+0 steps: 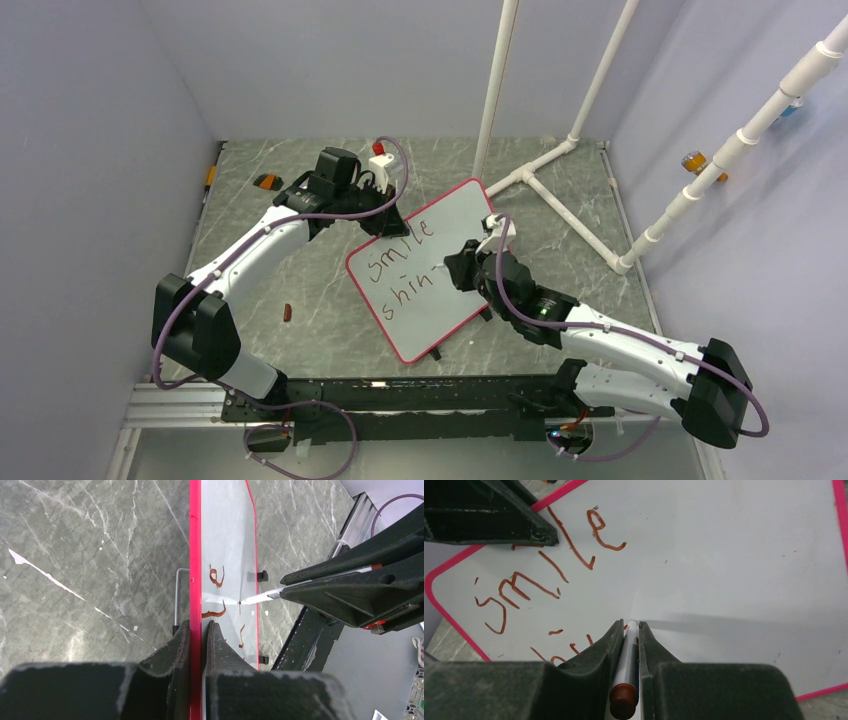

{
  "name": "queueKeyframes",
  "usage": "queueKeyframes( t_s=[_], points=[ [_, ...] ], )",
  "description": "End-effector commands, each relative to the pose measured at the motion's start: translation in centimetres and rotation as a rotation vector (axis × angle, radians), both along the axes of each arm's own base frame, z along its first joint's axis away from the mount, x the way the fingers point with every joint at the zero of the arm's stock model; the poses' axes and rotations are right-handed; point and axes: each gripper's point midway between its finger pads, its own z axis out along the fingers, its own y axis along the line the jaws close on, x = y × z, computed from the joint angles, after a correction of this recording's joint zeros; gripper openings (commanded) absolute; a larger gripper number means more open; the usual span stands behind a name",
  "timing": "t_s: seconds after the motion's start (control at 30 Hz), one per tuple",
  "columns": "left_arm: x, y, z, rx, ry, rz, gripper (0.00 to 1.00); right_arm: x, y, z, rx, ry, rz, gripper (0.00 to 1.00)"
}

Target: Write a sentence on the whiteboard

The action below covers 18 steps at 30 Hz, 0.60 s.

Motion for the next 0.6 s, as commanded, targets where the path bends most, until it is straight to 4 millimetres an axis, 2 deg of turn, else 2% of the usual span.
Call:
queueKeyframes(
  t_s=[0.0,0.37,0.57],
  points=[
    [2.2,0.8,2.5,0.017,-0.18,0.043,0.0,0.8,-1.2,0.5,-0.002,-0.017,-0.054,0.0],
    [2.2,0.7,2.4,0.018,-0.176,0.042,0.0,1.3,0.1,2.2,0.029,-0.042,-0.014,0.0],
    [2.2,0.7,2.5,0.016,-0.178,0.041,0.0,1.3,0.7,2.2,0.033,-0.04,0.009,0.0]
  ],
)
